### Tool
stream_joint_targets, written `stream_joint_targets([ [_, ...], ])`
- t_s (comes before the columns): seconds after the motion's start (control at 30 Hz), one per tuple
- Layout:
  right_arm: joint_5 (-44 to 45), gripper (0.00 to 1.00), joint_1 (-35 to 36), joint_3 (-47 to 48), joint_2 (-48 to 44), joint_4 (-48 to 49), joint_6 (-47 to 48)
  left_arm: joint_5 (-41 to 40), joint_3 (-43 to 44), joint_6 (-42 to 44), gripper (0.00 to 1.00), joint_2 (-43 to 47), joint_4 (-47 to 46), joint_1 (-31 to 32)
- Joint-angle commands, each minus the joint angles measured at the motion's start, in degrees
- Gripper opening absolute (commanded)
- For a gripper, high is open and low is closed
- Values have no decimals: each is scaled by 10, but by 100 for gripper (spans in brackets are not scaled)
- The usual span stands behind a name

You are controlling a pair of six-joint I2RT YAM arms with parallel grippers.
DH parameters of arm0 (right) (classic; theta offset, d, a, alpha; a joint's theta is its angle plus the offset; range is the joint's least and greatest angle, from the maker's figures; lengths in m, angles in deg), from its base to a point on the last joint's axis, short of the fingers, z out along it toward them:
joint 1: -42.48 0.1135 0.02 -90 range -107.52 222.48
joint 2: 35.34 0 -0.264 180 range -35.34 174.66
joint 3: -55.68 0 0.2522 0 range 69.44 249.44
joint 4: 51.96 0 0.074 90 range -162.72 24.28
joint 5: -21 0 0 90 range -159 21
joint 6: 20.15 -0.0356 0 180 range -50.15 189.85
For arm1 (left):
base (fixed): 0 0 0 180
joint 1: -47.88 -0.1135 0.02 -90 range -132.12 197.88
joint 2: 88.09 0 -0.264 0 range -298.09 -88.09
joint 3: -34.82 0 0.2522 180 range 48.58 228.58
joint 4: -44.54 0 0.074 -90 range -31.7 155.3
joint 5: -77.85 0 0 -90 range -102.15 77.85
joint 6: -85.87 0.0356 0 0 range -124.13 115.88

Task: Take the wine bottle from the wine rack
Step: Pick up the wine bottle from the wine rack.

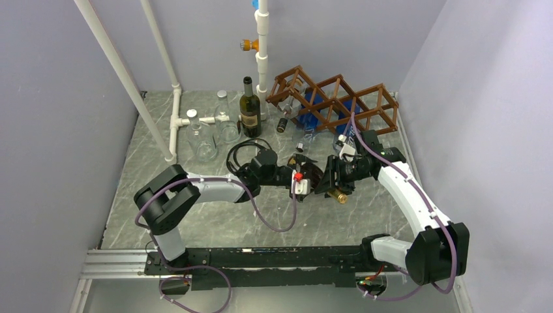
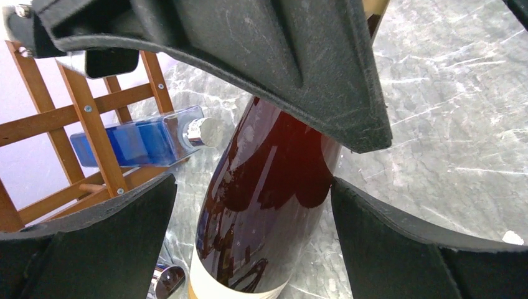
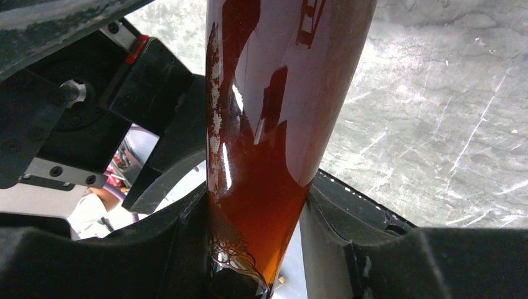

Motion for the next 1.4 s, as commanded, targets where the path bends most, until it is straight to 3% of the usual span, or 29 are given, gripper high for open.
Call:
stream_joint_targets([
  [0.0,-91,0,6,61,-13,63,15,9,31,31,99,-14,6,4],
  [0.5,-89,0,7,63,-14,62,15,29,54,30,97,-45,31,26],
  [1.13,-90,0,7,63,-16,66,15,-32,80,25,81,-61,51,29],
  [1.2,-89,0,7,63,-16,65,15,-33,81,24,76,-61,54,30],
  [1.27,-88,4,7,63,-16,64,15,-31,83,23,62,-60,64,30],
  [1.37,-81,19,7,63,-16,65,15,-31,86,18,16,-58,79,30],
])
